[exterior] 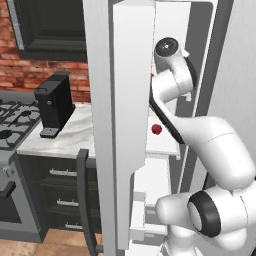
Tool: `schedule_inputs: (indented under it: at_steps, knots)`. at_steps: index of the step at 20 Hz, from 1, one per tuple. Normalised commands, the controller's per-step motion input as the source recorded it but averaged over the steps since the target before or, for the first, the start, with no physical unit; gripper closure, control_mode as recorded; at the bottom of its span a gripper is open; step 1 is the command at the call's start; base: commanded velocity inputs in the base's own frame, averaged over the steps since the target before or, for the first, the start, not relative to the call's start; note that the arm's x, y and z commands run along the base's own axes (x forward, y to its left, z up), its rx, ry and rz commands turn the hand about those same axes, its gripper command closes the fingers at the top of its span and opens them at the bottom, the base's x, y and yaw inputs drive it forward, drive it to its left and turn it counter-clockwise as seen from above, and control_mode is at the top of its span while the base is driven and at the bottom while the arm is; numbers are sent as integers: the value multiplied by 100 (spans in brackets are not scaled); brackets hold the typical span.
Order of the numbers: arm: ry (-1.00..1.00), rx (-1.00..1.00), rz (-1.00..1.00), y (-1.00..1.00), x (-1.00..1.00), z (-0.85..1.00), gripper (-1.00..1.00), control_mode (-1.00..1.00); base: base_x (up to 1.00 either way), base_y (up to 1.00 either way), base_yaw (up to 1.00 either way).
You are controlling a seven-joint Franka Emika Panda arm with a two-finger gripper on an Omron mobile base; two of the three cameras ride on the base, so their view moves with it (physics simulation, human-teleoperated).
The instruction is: Take the bell pepper and squash from the second highest rack and move them to the highest rack where the carrot and sweet potato are located, to maximize freezer space. Close the freezer door after rearranging.
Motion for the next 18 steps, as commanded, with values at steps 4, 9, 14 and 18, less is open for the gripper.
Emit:
schedule_inputs:
  at_steps: [4, 9, 14, 18]
  knots:
    - [0, 0, 0, -35, 66, -21, 100, -100, 0, 0, 0]
    - [0, 0, 0, -27, 76, -41, 100, -100, 0, 0, 0]
    - [0, 0, 0, -27, 75, -16, 100, -100, 0, 0, 0]
    - [0, 0, 0, -27, 67, -4, 100, -100, 0, 0, 0]
